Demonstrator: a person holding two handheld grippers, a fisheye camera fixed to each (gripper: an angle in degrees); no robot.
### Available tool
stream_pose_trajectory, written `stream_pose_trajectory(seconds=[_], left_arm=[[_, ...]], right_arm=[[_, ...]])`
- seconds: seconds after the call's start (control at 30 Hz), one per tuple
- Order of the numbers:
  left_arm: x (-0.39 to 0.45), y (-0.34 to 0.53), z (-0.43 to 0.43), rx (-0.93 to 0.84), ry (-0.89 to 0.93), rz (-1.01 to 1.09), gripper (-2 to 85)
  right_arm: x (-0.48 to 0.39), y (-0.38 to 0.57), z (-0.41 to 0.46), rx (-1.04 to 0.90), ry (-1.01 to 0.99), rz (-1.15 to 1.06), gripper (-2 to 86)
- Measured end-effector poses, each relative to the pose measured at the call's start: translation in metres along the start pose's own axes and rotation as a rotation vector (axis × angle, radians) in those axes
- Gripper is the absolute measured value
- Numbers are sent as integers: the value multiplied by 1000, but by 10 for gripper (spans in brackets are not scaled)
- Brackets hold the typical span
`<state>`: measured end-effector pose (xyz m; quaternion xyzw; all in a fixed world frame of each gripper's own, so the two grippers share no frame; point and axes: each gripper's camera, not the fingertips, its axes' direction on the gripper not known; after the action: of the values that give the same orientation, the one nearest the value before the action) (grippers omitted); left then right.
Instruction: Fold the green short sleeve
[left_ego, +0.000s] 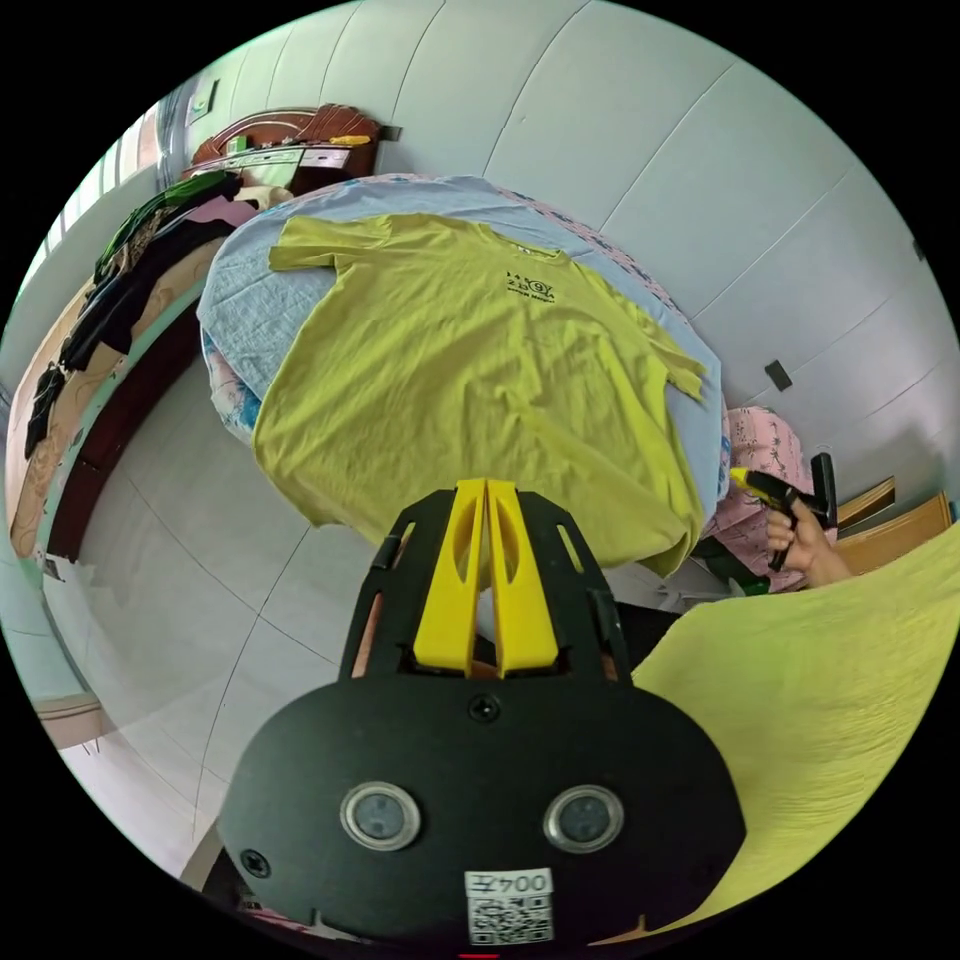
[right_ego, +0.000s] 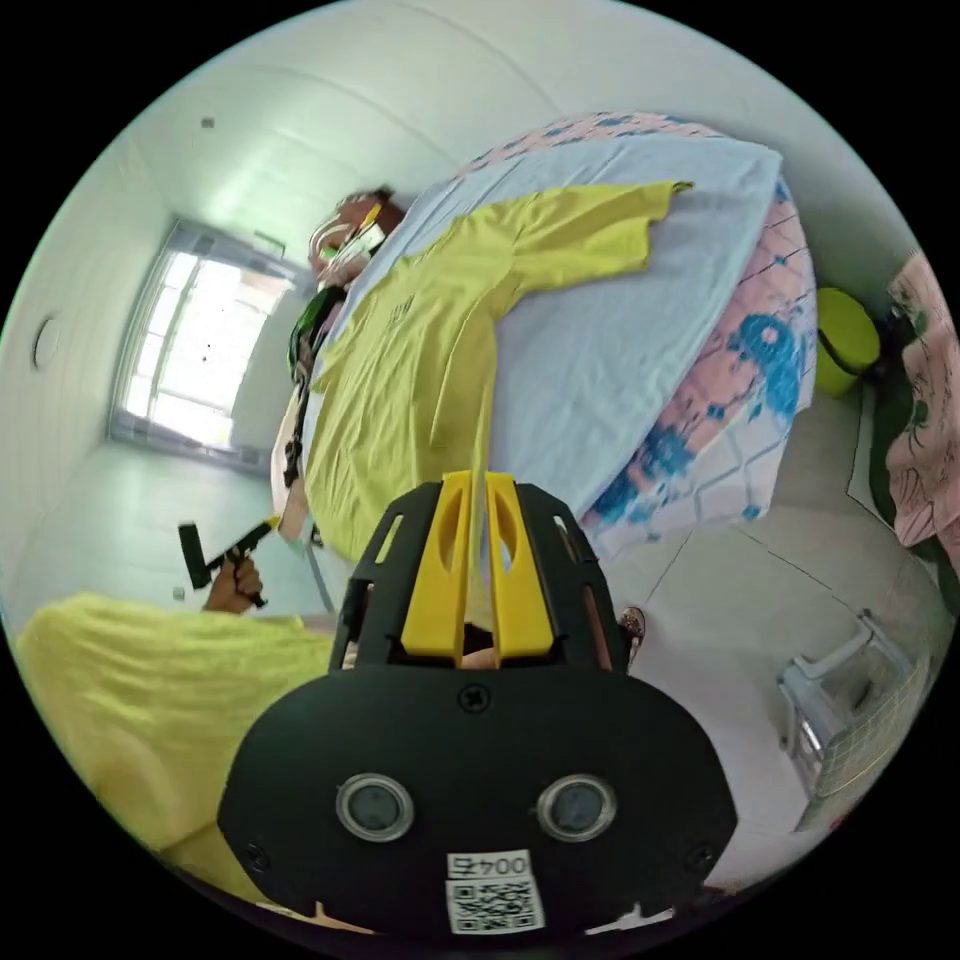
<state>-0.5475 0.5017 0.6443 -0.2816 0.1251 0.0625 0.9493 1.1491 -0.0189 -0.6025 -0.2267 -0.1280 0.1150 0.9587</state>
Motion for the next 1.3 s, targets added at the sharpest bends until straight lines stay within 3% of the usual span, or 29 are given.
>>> stream_pose_trajectory(seconds=[0.23,0.4,0.57,0.77,0.9,1.2,1.3], left_arm=[[37,55,29,-101,13,-62,11],[44,80,55,-178,28,-130,32],[18,101,75,-185,105,-381,62],[8,120,78,-138,163,-520,26],[11,130,68,-119,130,-524,8],[-1,166,39,-216,-134,-468,1],[4,178,27,-191,-136,-437,1]], right_arm=[[-30,87,63,-269,78,-184,96],[-36,102,97,-318,130,-271,118],[-45,105,122,-354,119,-335,18],[-77,120,99,-402,77,-413,-2],[-87,133,82,-404,33,-427,-4],[-64,142,118,-530,126,-385,27],[-75,136,86,-435,148,-452,40]])
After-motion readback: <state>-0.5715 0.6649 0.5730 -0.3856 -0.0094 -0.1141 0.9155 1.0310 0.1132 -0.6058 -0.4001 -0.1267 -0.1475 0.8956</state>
